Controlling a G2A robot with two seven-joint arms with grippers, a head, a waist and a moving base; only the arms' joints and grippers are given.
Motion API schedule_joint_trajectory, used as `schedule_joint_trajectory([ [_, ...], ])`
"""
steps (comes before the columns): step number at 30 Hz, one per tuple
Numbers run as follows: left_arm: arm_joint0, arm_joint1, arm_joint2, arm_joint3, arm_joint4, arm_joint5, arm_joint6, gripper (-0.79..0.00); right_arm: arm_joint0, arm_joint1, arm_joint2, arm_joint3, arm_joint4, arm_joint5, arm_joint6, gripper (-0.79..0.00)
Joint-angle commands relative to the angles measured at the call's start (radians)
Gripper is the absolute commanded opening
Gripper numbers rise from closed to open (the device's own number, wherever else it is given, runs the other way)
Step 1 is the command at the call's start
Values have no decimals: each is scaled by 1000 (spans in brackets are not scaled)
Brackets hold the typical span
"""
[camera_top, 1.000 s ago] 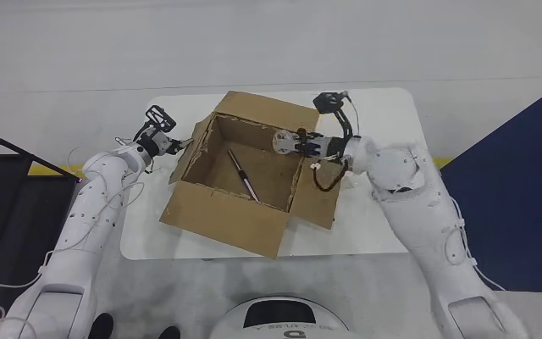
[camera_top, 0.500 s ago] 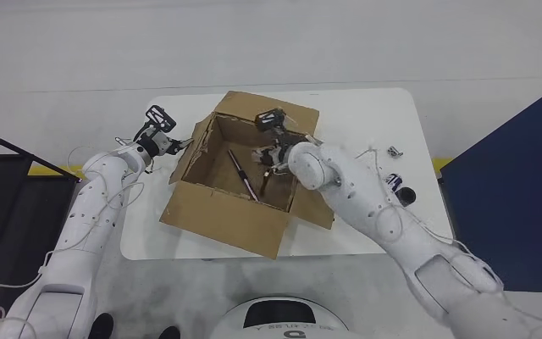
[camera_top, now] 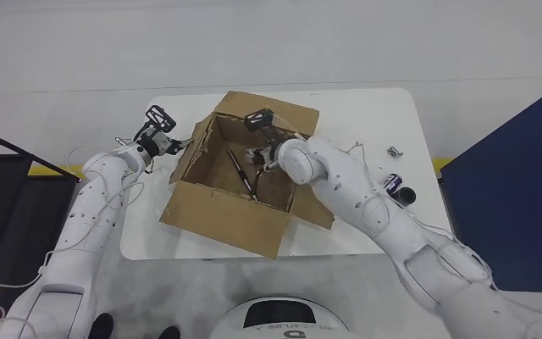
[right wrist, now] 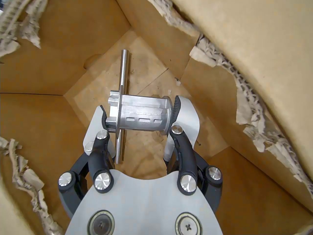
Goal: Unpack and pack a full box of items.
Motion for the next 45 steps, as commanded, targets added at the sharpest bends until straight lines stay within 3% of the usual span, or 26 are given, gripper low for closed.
schedule_joint_trajectory([
  [1, 0, 0, 0, 0, 0, 0, 0, 0, -25, 17, 46, -52, 9, -41, 17, 0],
  [7, 0, 0, 0, 0, 0, 0, 0, 0, -183, 92, 256, -306, -12, -151, 56, 0],
  [13, 0, 0, 0, 0, 0, 0, 0, 0, -430, 161, 593, -557, 0, -197, -8, 0],
  [16, 0, 0, 0, 0, 0, 0, 0, 0, -504, 179, 761, -572, 22, -152, -40, 0],
  [19, 0, 0, 0, 0, 0, 0, 0, 0, -517, 186, 862, -521, -59, 15, -82, 0],
  [22, 0, 0, 0, 0, 0, 0, 0, 0, -480, 190, 896, -426, -101, 120, -42, 0],
  [26, 0, 0, 0, 0, 0, 0, 0, 0, -363, 187, 859, -237, -180, 293, 37, 0],
  [34, 0, 0, 0, 0, 0, 0, 0, 0, -170, 170, 711, 111, -292, 374, 167, -22],
  [37, 0, 0, 0, 0, 0, 0, 0, 0, -110, 160, 673, 221, -321, 424, 191, -123],
  [42, 0, 0, 0, 0, 0, 0, 0, 0, -47, 144, 635, 345, -305, 433, 191, -219],
  [45, 0, 0, 0, 0, 0, 0, 0, 0, -20, 134, 613, 403, -302, 446, 172, -329],
])
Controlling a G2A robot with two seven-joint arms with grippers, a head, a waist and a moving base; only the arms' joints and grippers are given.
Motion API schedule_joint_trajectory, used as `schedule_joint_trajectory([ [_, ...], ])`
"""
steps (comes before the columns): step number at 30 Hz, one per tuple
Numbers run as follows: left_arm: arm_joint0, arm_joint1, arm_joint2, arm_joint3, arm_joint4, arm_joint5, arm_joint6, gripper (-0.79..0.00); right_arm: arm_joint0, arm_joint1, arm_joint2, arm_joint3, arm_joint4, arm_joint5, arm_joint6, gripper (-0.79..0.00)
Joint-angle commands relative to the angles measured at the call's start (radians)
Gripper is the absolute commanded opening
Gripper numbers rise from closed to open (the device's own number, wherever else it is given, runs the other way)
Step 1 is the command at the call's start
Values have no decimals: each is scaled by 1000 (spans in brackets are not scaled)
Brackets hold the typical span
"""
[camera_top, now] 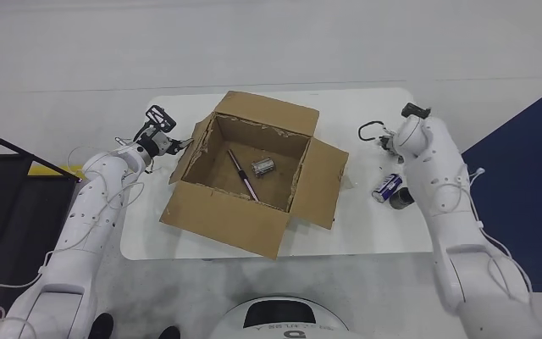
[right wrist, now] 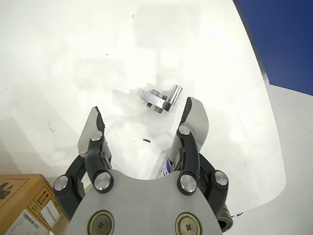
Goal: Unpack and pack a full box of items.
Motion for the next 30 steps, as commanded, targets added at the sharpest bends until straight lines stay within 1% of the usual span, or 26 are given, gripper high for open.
schedule_joint_trajectory([
  [1, 0, 0, 0, 0, 0, 0, 0, 0, 16, -6, -13, 34, 0, 13, -14, -329],
  [5, 0, 0, 0, 0, 0, 0, 0, 0, 42, -17, -28, 81, 10, 36, -43, -394],
  [9, 0, 0, 0, 0, 0, 0, 0, 0, 58, -26, -34, 117, 23, 68, -69, -394],
  [19, 0, 0, 0, 0, 0, 0, 0, 0, 85, -38, -37, 172, 44, 84, -97, -403],
  [21, 0, 0, 0, 0, 0, 0, 0, 0, 90, -38, -35, 184, 47, 86, -97, -437],
  [23, 0, 0, 0, 0, 0, 0, 0, 0, 91, -38, -32, 190, 49, 86, -100, -493],
  [26, 0, 0, 0, 0, 0, 0, 0, 0, 89, -38, -27, 189, 51, 86, -102, -628],
  [28, 0, 0, 0, 0, 0, 0, 0, 0, 84, -36, -21, 179, 53, 89, -106, -773],
  [30, 0, 0, 0, 0, 0, 0, 0, 0, 76, -34, -12, 164, 56, 88, -111, -785],
])
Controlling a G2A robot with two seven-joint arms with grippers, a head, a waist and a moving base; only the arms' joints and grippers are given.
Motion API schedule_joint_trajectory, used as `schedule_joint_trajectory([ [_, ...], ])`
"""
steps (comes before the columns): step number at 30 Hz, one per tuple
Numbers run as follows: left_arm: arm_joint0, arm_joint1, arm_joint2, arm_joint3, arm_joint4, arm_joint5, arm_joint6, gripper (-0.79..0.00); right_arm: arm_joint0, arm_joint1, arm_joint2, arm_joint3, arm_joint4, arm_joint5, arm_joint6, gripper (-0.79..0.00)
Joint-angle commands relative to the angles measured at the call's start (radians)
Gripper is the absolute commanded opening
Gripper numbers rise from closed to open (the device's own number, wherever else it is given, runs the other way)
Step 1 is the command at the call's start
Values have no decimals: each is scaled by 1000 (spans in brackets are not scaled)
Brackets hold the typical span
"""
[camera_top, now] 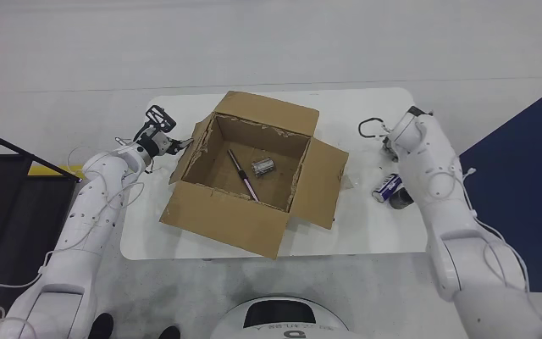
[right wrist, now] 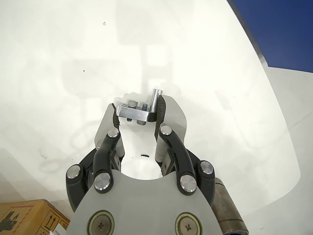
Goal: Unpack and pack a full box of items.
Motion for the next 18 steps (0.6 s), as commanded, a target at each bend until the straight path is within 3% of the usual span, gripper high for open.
schedule_joint_trajectory([
  [1, 0, 0, 0, 0, 0, 0, 0, 0, -10, 3, 10, -18, 4, -3, -9, -785],
  [7, 0, 0, 0, 0, 0, 0, 0, 0, -88, 21, 77, -173, 59, -79, -28, -785],
  [13, 0, 0, 0, 0, 0, 0, 0, 0, -256, 50, 190, -470, 118, -166, -15, -785],
  [18, 0, 0, 0, 0, 0, 0, 0, 0, -440, 68, 327, -755, 291, -355, -15, -785],
])
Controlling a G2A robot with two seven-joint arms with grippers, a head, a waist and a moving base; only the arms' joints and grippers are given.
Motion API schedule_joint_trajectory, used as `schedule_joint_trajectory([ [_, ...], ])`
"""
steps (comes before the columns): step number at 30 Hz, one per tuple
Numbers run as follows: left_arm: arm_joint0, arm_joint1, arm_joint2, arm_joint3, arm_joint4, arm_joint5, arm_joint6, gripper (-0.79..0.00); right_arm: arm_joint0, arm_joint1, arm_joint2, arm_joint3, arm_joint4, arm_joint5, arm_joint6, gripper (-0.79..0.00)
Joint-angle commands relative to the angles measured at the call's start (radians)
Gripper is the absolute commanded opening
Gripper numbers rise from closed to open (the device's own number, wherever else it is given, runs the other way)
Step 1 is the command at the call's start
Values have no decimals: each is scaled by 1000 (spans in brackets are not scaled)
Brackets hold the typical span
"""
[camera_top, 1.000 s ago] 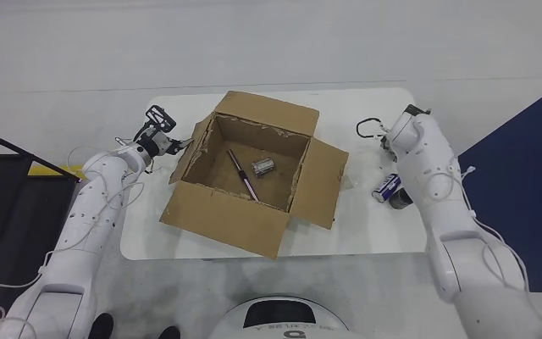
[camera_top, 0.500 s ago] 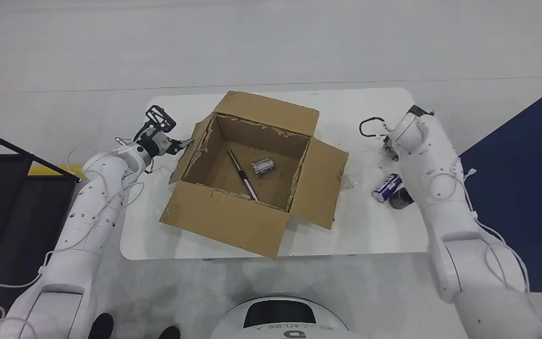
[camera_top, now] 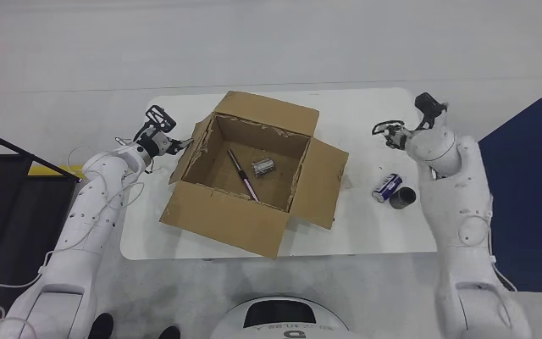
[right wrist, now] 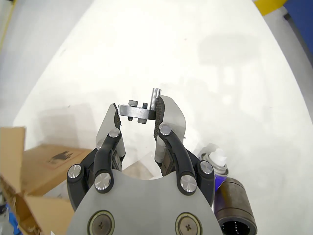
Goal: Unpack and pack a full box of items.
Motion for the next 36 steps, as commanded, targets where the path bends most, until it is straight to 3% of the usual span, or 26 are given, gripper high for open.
schedule_joint_trajectory([
  [1, 0, 0, 0, 0, 0, 0, 0, 0, -76, 4, 52, -114, 85, -94, -9, -785],
  [8, 0, 0, 0, 0, 0, 0, 0, 0, -213, 13, 98, -320, 375, -492, 62, -785],
  [12, 0, 0, 0, 0, 0, 0, 0, 0, -174, 14, -11, -340, 329, -558, 109, -785],
  [22, 0, 0, 0, 0, 0, 0, 0, 0, 59, -27, -445, -234, 144, -498, 166, -785],
  [28, 0, 0, 0, 0, 0, 0, 0, 0, 196, -80, -714, -77, -69, -356, 150, -785],
  [29, 0, 0, 0, 0, 0, 0, 0, 0, 214, -90, -746, -48, -82, -332, 143, -696],
  [32, 0, 0, 0, 0, 0, 0, 0, 0, 256, -117, -811, 18, -93, -290, 126, -526],
  [36, 0, 0, 0, 0, 0, 0, 0, 0, 282, -136, -841, 55, -78, -270, 115, -434],
])
